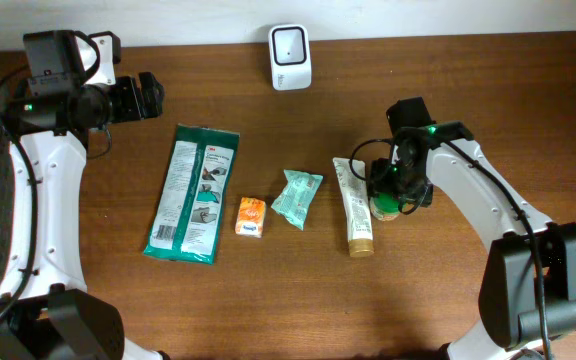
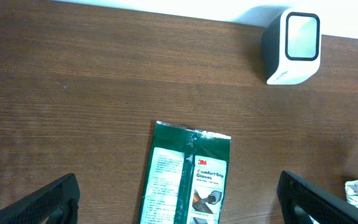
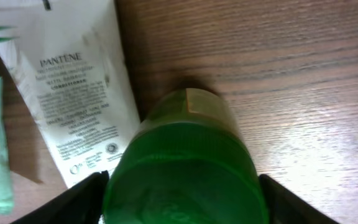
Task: Scan the item barcode
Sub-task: 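Lower right gripper over the green-capped bottle and align with it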
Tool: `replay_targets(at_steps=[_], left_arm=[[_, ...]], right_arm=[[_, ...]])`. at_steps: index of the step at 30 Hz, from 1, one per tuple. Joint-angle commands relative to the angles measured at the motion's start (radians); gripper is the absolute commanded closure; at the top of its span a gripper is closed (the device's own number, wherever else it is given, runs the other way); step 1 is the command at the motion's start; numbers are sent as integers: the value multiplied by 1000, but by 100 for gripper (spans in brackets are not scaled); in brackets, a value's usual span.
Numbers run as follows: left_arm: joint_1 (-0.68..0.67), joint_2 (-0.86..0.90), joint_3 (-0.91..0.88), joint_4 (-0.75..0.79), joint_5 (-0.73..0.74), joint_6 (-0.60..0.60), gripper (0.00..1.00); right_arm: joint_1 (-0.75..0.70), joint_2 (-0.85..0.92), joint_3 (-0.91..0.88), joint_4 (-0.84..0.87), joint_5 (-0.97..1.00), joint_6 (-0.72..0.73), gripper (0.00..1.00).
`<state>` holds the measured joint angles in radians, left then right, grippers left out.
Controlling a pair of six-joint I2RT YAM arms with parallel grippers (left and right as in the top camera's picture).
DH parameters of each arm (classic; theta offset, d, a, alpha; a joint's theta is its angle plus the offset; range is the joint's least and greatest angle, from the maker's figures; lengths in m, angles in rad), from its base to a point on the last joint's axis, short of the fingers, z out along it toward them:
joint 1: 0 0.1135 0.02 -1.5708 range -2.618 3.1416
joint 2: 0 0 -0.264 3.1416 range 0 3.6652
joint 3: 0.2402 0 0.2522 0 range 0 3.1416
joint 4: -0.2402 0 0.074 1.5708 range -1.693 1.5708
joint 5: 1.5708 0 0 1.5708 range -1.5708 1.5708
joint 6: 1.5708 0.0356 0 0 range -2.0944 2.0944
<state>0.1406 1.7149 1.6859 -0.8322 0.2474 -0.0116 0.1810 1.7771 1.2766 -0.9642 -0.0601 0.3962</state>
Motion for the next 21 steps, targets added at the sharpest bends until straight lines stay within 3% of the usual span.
replay_targets(at_steps=[1,2,5,10,21], left_arm=[[0,-10,21,0,11,4,1],[0,-10,21,0,11,4,1],[0,-10,21,0,11,4,1],[0,-10,21,0,11,4,1],[0,-10,21,0,11,4,1]], right_arm=[[1,4,14,-19,55,2,44],[1,4,14,-24,69,1,50],[1,2,19,-27,72,-42,53],[1,2,90,-41,72,-269,56],[2,2,131,-47,16,-1123,55]])
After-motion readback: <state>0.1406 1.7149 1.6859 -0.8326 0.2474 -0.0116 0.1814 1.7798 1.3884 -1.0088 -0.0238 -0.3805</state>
